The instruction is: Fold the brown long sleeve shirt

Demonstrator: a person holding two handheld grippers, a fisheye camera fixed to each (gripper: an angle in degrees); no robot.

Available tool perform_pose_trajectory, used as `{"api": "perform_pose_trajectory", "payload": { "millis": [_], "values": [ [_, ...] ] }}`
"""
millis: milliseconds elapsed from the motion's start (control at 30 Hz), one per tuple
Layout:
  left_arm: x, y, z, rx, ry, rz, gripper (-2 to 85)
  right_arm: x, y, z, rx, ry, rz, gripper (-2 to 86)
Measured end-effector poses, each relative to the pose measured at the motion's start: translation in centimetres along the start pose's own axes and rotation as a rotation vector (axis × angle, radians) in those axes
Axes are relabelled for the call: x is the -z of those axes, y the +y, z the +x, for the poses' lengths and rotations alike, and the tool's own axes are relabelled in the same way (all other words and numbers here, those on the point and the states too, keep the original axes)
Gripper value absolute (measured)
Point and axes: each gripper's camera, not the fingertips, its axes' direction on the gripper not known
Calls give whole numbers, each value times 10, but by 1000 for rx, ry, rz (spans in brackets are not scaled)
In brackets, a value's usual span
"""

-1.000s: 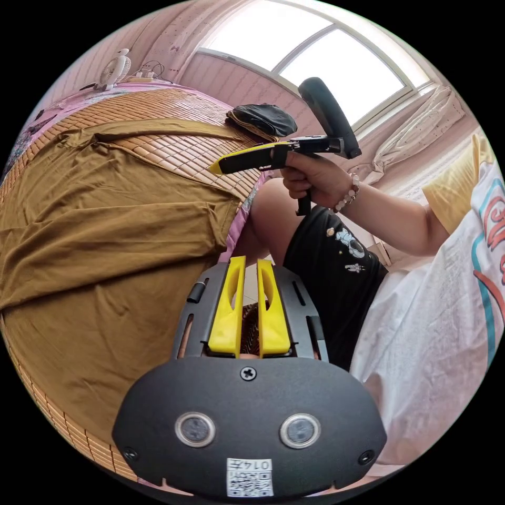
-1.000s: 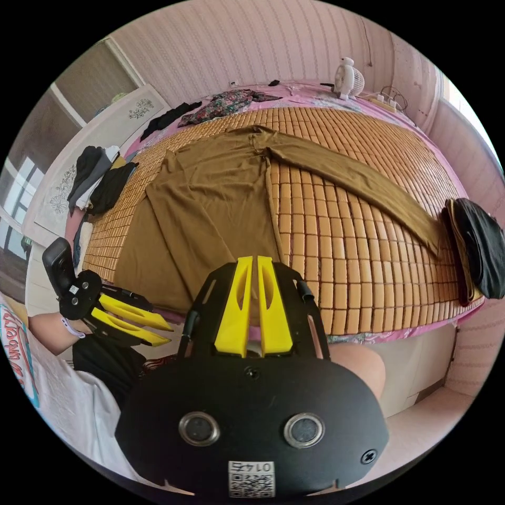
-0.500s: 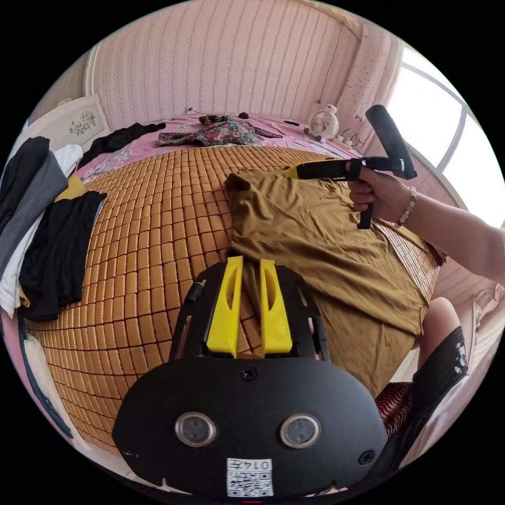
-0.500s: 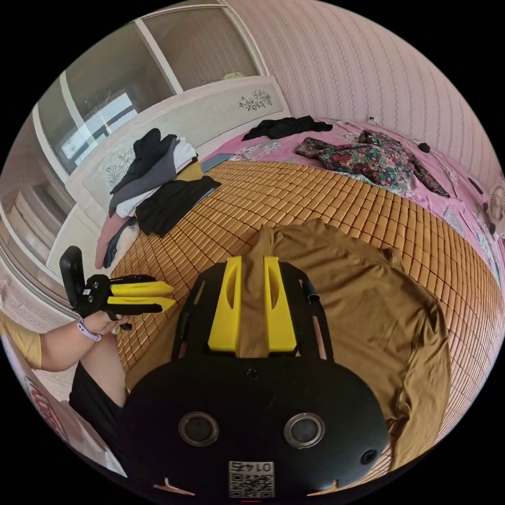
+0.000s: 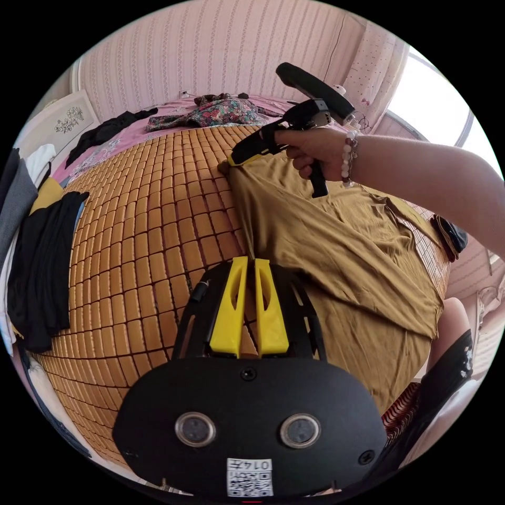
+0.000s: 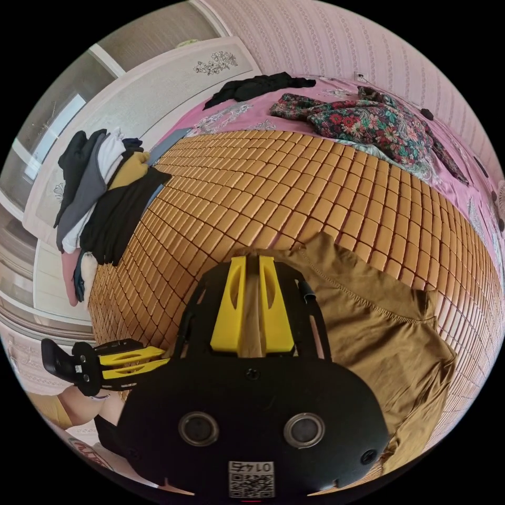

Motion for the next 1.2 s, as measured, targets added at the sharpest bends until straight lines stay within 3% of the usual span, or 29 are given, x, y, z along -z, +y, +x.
{"api": "perform_pose_trajectory", "payload": {
  "millis": [100, 233, 300, 433, 533, 600, 700, 900, 1067, 1200],
  "values": [
    [-1, 0, -4, 49, 37, -1, 16, 36, 16, 9, -11, -109, 129, 62],
    [21, 9, 0, 63, 140, 93, 13, 105, 89, 5, 79, -68, 318, 86],
    [39, 18, 12, 25, 202, 150, 12, 147, 171, -14, 250, 110, 411, 99],
    [69, 55, 67, -76, 310, 182, 20, 184, 295, -8, 223, 331, 350, 119],
    [74, 79, 114, -124, 338, 131, 30, 217, 390, 25, 41, 466, 331, 133],
    [73, 90, 140, -142, 359, 107, 35, 250, 452, 63, -206, 588, 358, 142],
    [73, 92, 183, -211, 399, 51, 43, 293, 518, 118, -554, 615, 438, 154],
    [84, 53, 254, -380, 269, 106, 55, 352, 608, 198, -961, 692, 614, 155],
    [66, 3, 311, -445, 293, 96, 61, 375, 668, 252, -1215, 658, 637, 149],
    [48, -29, 353, -510, 315, 89, 63, 398, 715, 276, -1280, 541, 807, 140]
  ]
}}
